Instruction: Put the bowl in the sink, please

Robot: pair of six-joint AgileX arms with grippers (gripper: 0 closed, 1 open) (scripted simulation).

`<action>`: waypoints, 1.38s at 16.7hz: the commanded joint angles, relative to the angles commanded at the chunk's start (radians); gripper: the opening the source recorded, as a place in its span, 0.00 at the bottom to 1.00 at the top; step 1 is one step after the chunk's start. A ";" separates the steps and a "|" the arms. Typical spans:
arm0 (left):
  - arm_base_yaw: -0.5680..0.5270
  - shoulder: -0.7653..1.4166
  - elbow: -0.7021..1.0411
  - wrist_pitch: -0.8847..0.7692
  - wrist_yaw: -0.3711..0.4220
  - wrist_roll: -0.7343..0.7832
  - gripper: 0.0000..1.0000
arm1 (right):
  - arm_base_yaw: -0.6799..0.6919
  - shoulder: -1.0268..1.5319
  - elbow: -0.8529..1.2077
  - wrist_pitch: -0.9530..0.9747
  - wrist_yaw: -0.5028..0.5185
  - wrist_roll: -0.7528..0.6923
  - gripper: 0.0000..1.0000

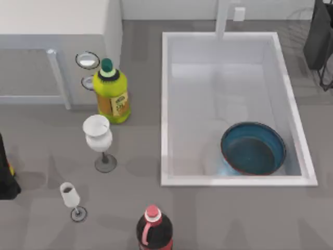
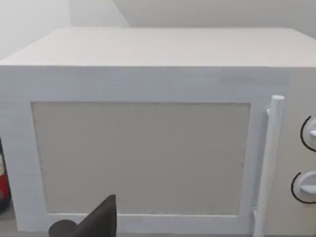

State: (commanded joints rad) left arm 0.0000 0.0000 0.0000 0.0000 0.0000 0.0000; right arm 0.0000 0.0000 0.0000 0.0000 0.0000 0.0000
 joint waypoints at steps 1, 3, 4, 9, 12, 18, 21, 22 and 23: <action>0.000 0.000 0.000 0.000 0.000 0.000 1.00 | 0.000 0.000 0.000 0.000 0.000 0.000 1.00; 0.000 0.000 0.000 0.000 0.000 0.000 1.00 | 0.002 0.010 0.010 -0.006 0.000 0.002 1.00; 0.000 0.000 0.000 0.000 0.000 0.000 1.00 | 0.005 0.030 0.030 -0.019 -0.001 0.005 1.00; 0.000 0.000 0.000 0.000 0.000 0.000 1.00 | 0.038 0.292 0.270 -0.163 -0.003 0.042 1.00; 0.000 0.000 0.000 0.000 0.000 0.000 1.00 | 0.066 0.577 0.478 -0.300 -0.001 0.073 1.00; 0.000 0.000 0.000 0.000 0.000 0.000 1.00 | 0.128 1.287 0.923 -0.622 0.005 0.138 1.00; 0.000 0.000 0.000 0.000 0.000 0.000 1.00 | 0.158 1.585 1.132 -0.770 0.006 0.170 1.00; 0.000 0.000 0.000 0.000 0.000 0.000 1.00 | 0.167 1.669 1.197 -0.813 0.006 0.180 1.00; 0.000 0.000 0.000 0.000 0.000 0.000 1.00 | 0.176 1.748 1.260 -0.852 0.006 0.189 1.00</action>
State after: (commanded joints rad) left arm 0.0000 0.0000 0.0000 0.0000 0.0000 0.0000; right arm 0.1759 1.7479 1.2598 -0.8520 0.0061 0.1894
